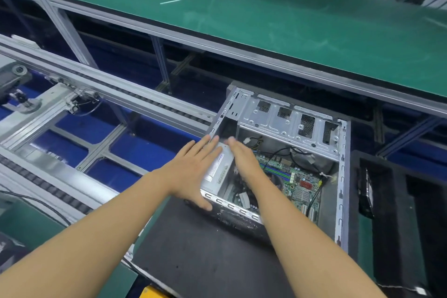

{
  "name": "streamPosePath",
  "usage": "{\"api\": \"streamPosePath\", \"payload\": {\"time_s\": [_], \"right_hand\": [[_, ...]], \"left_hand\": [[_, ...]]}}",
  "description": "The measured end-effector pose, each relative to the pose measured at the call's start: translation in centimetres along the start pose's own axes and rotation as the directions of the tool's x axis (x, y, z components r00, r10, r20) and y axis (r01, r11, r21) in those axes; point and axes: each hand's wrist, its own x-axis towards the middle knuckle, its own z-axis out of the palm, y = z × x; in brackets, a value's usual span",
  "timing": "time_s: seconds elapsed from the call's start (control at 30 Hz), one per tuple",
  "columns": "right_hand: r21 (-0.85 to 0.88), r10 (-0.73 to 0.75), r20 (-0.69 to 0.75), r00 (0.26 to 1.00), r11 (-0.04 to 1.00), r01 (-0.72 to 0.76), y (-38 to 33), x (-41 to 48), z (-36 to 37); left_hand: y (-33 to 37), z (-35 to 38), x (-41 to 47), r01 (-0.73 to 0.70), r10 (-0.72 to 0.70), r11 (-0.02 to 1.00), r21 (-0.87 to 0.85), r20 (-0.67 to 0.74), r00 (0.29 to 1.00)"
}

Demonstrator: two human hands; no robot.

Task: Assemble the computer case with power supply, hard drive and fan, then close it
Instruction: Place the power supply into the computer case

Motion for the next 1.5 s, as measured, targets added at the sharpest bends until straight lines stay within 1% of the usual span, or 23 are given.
{"api": "streamPosePath", "payload": {"time_s": [0.03,0.07,0.13,0.17,0.27,0.37,0.47,0.57,0.63,0.67,0.73,0.77,0.83,0.9,0.97,1.03,1.07,1.1,1.17,1.23,1.3,1.4,1.5], "right_hand": [[0.052,0.006,-0.053,0.999,0.999,-0.004,-0.1,0.2,0.1],[0.059,0.03,-0.05,0.998,0.998,-0.027,-0.5,0.3,0.1],[-0.019,0.081,0.044,0.996,0.997,-0.08,-0.7,0.1,0.1],[-0.024,0.091,0.056,0.994,0.996,-0.089,-0.5,0.1,0.1],[-0.012,0.074,-0.012,0.997,0.997,-0.074,0.0,-0.1,-0.1],[-0.064,0.092,0.062,0.994,0.994,-0.088,-0.7,-0.5,-0.2],[-0.162,0.044,0.008,0.999,0.986,-0.042,-1.0,-1.1,0.1],[-0.231,-0.001,-0.095,0.996,0.973,-0.021,-1.0,-2.6,0.4],[-0.257,0.012,-0.124,0.992,0.965,-0.044,-1.1,-4.2,-0.6],[-0.293,0.013,-0.116,0.993,0.955,-0.047,-1.1,-5.2,-1.4],[-0.374,0.005,-0.1,0.995,0.926,-0.042,-0.6,-7.3,-3.1],[-0.395,0.008,-0.108,0.994,0.917,-0.05,-0.2,-8.4,-3.8],[-0.382,0.046,-0.159,0.986,0.918,-0.105,0.9,-10.3,-4.8],[-0.345,0.093,-0.225,0.97,0.923,-0.169,1.5,-11.4,-5.2],[-0.286,0.111,-0.276,0.955,0.939,-0.192,1.3,-11.6,-5.1],[-0.272,0.119,-0.272,0.955,0.942,-0.195,0.7,-11.6,-4.6],[-0.296,0.108,-0.268,0.958,0.936,-0.188,0.6,-11.8,-4.5],[-0.317,0.088,-0.271,0.959,0.932,-0.176,0.5,-12.0,-4.3],[-0.298,0.045,-0.322,0.946,0.943,-0.147,0.4,-12.8,-4.3],[-0.252,0.015,-0.408,0.913,0.959,-0.129,0.4,-13.9,-5.0],[-0.247,0.009,-0.449,0.894,0.96,-0.134,0.7,-15.2,-6.2],[-0.259,0.023,-0.388,0.921,0.957,-0.133,1.4,-17.3,-8.0],[-0.265,0.014,-0.369,0.929,0.957,-0.12,2.2,-19.6,-10.4]], "left_hand": [[-0.1,0.1,0.0,-0.012,0.012,1.0,-0.01,-0.006,1.0],[-0.2,0.2,0.0,-0.022,0.022,1.0,-0.022,-0.015,1.0],[-0.2,0.2,0.0,-0.036,0.035,0.999,-0.036,-0.027,0.999],[-0.2,0.3,0.0,-0.035,0.034,0.998,-0.043,-0.029,0.999],[-0.2,0.3,-0.2,-0.02,0.019,0.997,-0.07,-0.022,1.0],[0.2,-0.2,-0.4,-0.008,0.01,0.997,-0.082,0.013,1.0],[0.6,-0.8,-0.1,0.023,-0.016,0.997,-0.073,0.095,0.995],[1.2,-2.3,1.2,0.018,-0.026,0.999,0.041,0.192,0.981],[1.7,-3.0,2.5,-0.033,0.003,0.991,0.13,0.222,0.975],[1.8,-3.0,3.0,-0.087,0.052,0.984,0.153,0.217,0.975],[2.1,-2.0,3.5,-0.203,0.176,0.97,0.133,0.191,0.966],[2.2,-1.3,3.5,-0.232,0.211,0.967,0.105,0.18,0.961],[2.2,-0.5,3.7,-0.236,0.221,0.969,0.075,0.17,0.96],[2.3,-0.7,4.1,-0.211,0.194,0.975,0.074,0.188,0.963],[2.7,-1.5,4.4,-0.182,0.151,0.976,0.116,0.234,0.96],[3.8,-2.2,4.3,-0.14,0.099,0.982,0.124,0.295,0.95],[5.0,-2.5,4.3,-0.138,0.105,0.987,0.087,0.305,0.947],[6.3,-2.8,4.3,-0.161,0.145,0.986,0.033,0.277,0.95],[9.2,-3.2,4.2,-0.261,0.266,0.964,-0.052,0.113,0.957],[12.0,-3.4,4.1,-0.32,0.323,0.937,-0.143,-0.002,0.946],[14.0,-3.4,4.1,-0.319,0.329,0.907,-0.273,-0.011,0.944],[16.6,-3.1,4.2,-0.3,0.321,0.875,-0.379,-0.009,0.947],[20.3,-2.8,4.5,-0.276,0.312,0.783,-0.557,-0.033,0.95]]}}
